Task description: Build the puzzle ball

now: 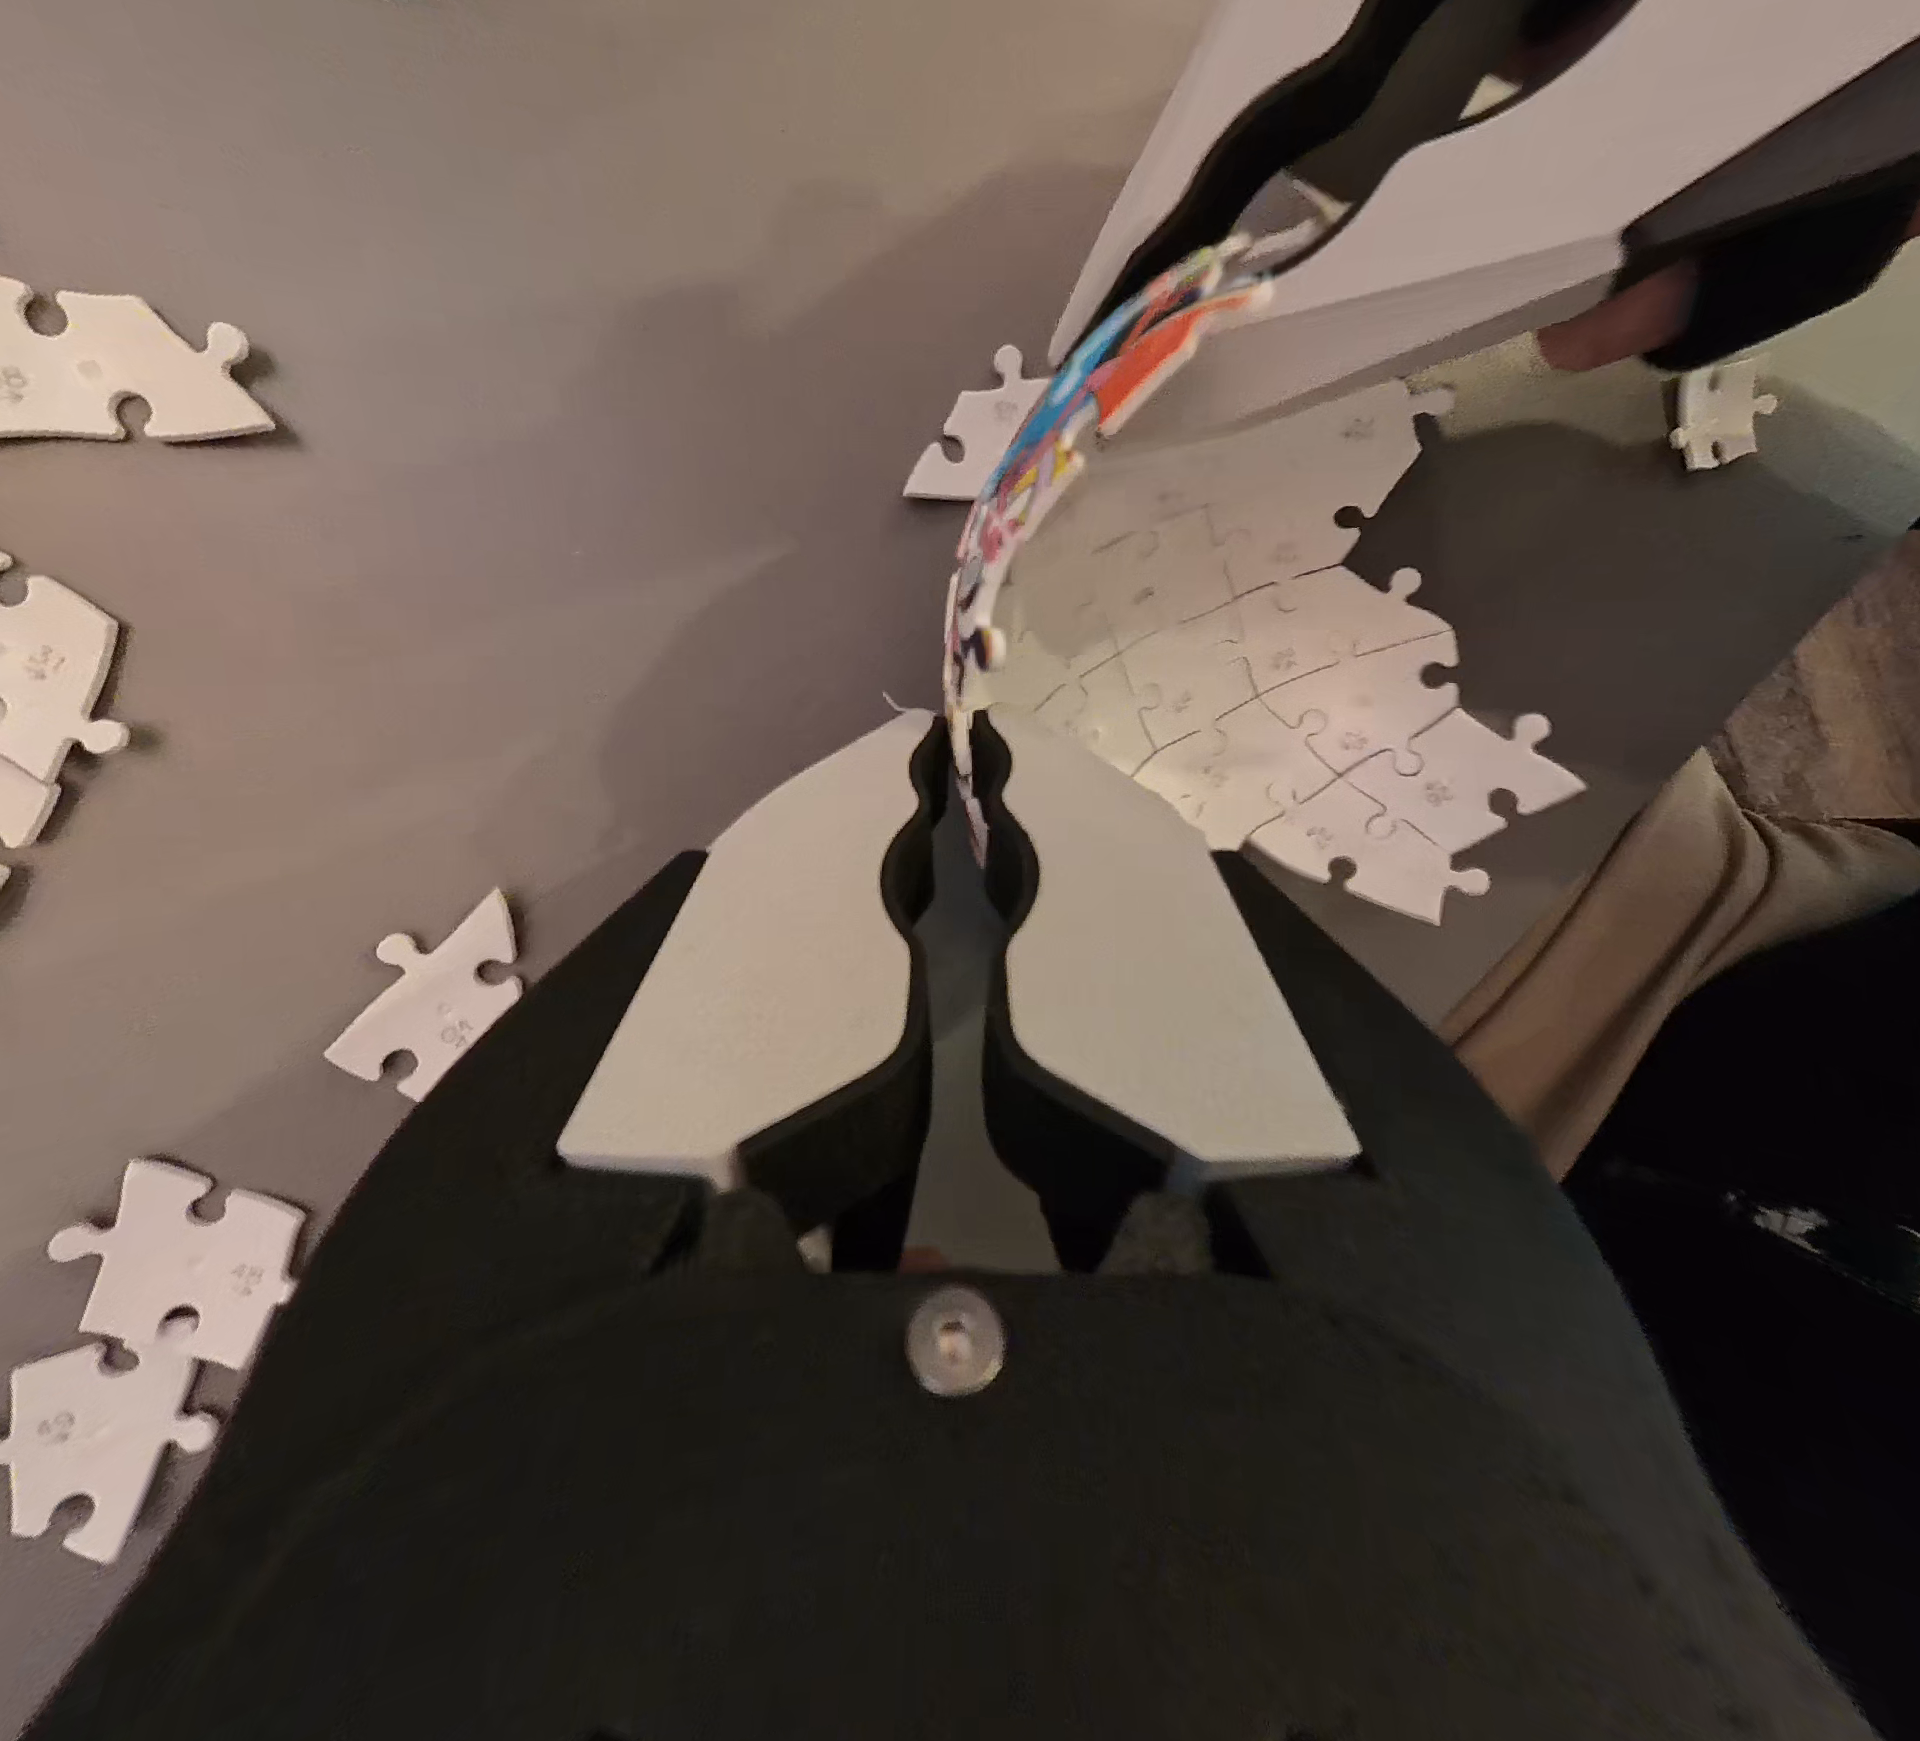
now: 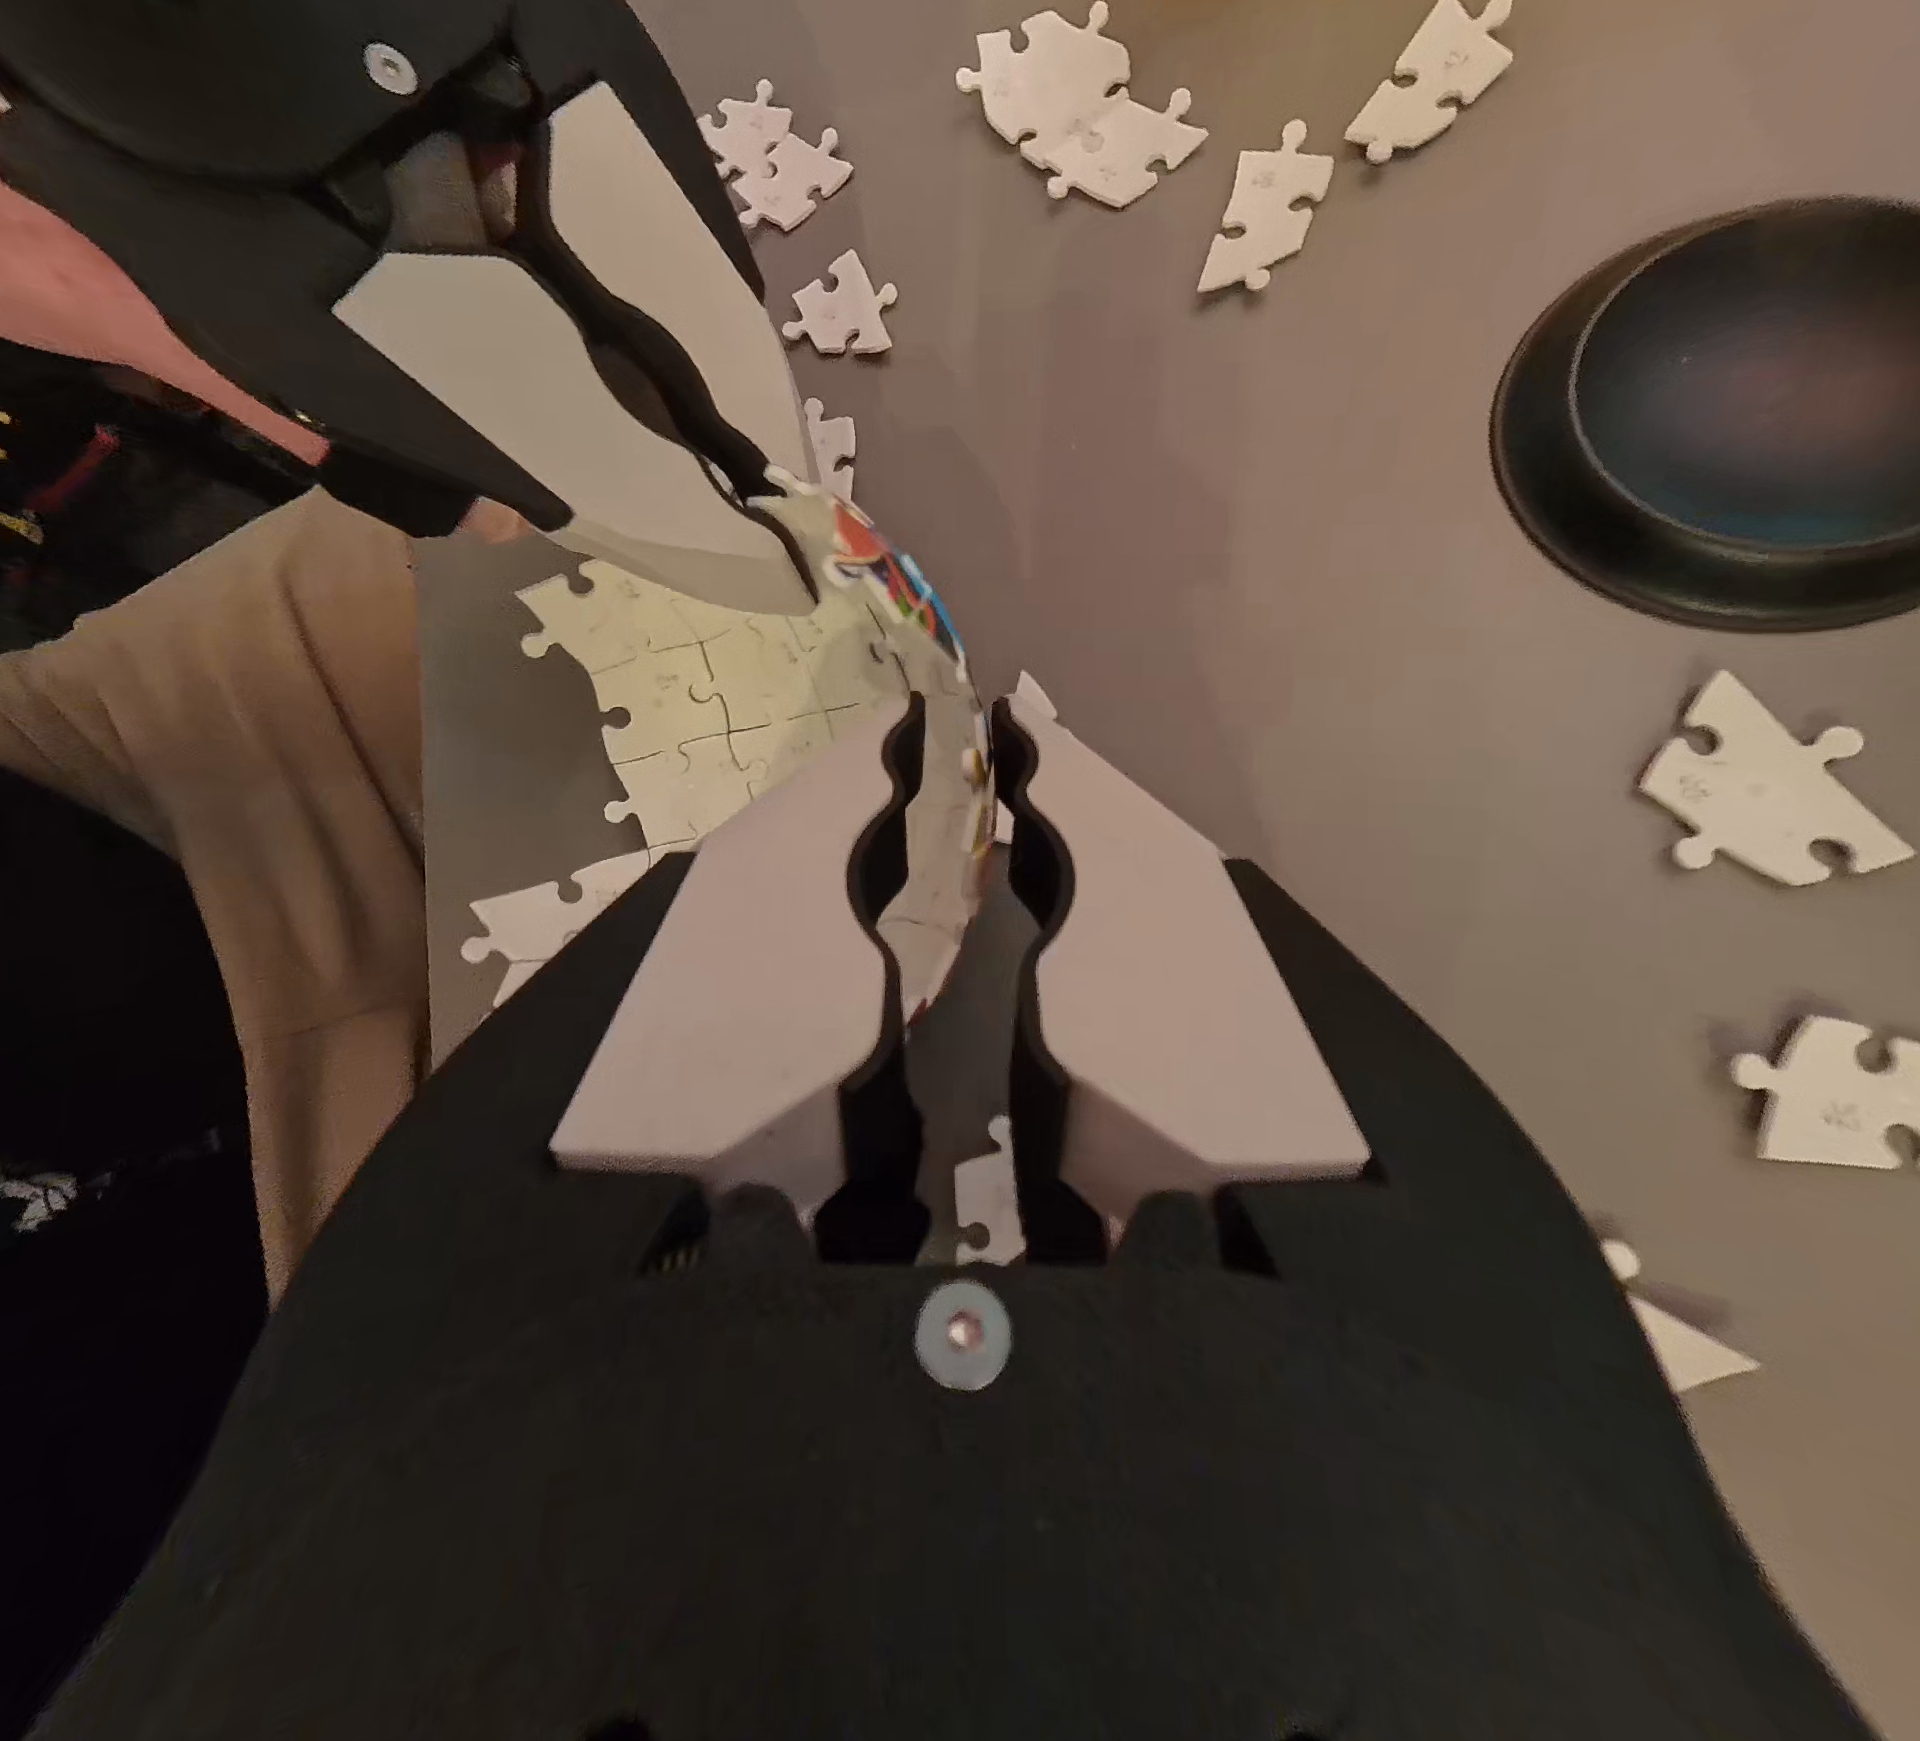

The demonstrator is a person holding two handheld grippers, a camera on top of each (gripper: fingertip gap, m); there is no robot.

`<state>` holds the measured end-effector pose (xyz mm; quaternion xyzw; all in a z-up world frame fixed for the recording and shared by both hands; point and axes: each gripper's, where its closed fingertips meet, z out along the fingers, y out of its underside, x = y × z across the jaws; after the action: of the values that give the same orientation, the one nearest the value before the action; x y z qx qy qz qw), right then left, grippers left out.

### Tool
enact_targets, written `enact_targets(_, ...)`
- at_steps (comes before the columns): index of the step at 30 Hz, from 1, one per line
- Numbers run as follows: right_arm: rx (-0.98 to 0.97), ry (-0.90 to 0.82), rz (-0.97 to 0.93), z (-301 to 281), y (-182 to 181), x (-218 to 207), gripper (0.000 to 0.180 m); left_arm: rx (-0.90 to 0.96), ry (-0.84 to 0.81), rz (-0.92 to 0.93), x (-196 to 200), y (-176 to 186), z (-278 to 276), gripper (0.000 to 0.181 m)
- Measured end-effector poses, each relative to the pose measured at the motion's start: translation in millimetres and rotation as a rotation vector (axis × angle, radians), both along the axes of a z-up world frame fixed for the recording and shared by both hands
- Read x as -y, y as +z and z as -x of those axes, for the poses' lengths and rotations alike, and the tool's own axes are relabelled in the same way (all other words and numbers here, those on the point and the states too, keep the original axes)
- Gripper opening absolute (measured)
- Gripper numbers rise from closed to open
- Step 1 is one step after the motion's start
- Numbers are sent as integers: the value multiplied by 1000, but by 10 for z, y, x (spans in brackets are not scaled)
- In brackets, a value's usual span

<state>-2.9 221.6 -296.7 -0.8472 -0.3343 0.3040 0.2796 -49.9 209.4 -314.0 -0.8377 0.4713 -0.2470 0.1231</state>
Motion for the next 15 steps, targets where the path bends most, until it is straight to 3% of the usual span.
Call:
enact_targets(4, 26, 95, -26, 36, 56, 17, 22, 4, -33, -15, 0, 1, -27, 4)
enact_targets(10, 59, 236, 40, 117, -54, 29, 23, -13, -68, -31, -7, 0, -30, 4)
enact_targets(15, 81, 257, 25, 115, -62, -32, 9, -6, -66, -24, -15, 13, -55, 4)
